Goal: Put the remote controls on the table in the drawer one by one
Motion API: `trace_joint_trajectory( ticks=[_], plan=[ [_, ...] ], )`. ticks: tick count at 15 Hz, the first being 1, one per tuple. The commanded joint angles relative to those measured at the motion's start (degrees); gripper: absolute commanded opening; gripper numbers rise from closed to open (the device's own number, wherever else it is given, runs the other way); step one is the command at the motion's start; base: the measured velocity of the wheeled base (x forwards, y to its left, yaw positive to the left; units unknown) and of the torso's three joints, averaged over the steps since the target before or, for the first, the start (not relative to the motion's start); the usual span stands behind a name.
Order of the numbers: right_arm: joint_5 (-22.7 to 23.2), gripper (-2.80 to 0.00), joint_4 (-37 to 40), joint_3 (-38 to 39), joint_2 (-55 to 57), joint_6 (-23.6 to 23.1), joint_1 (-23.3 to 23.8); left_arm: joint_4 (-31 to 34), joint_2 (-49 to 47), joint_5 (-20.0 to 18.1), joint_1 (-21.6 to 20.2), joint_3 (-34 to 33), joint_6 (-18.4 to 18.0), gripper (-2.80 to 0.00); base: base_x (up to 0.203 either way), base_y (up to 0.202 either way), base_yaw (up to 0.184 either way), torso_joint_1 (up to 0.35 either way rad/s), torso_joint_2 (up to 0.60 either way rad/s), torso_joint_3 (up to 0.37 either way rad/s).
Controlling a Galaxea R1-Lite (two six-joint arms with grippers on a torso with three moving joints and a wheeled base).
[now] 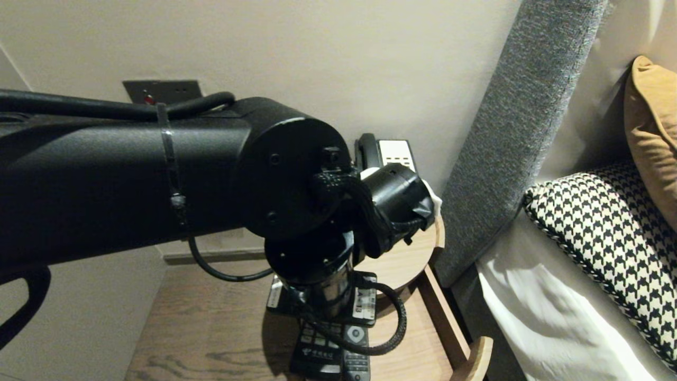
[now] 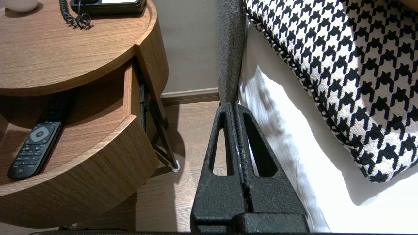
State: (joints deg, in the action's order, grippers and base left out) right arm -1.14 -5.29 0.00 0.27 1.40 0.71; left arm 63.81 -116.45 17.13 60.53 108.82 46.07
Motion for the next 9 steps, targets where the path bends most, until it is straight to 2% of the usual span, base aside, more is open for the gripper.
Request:
trace_joint_trajectory(
  ticks=[1, 9],
  plan=[
    [0.0, -2.8, -0.1, 2.3, 0.0, 0.0, 0.0, -0.1, -2.6, -0.8, 2.4, 1.5, 0.5, -2.8, 0.0, 0.0, 0.0, 0.0, 0.0, 0.0],
    [0.0, -2.8, -0.1, 2.3, 0.0, 0.0, 0.0, -2.6, -6.6, -0.8, 4.8, 1.8, 0.1, -2.8, 0.0, 0.0, 0.0, 0.0, 0.0, 0.0]
  ],
)
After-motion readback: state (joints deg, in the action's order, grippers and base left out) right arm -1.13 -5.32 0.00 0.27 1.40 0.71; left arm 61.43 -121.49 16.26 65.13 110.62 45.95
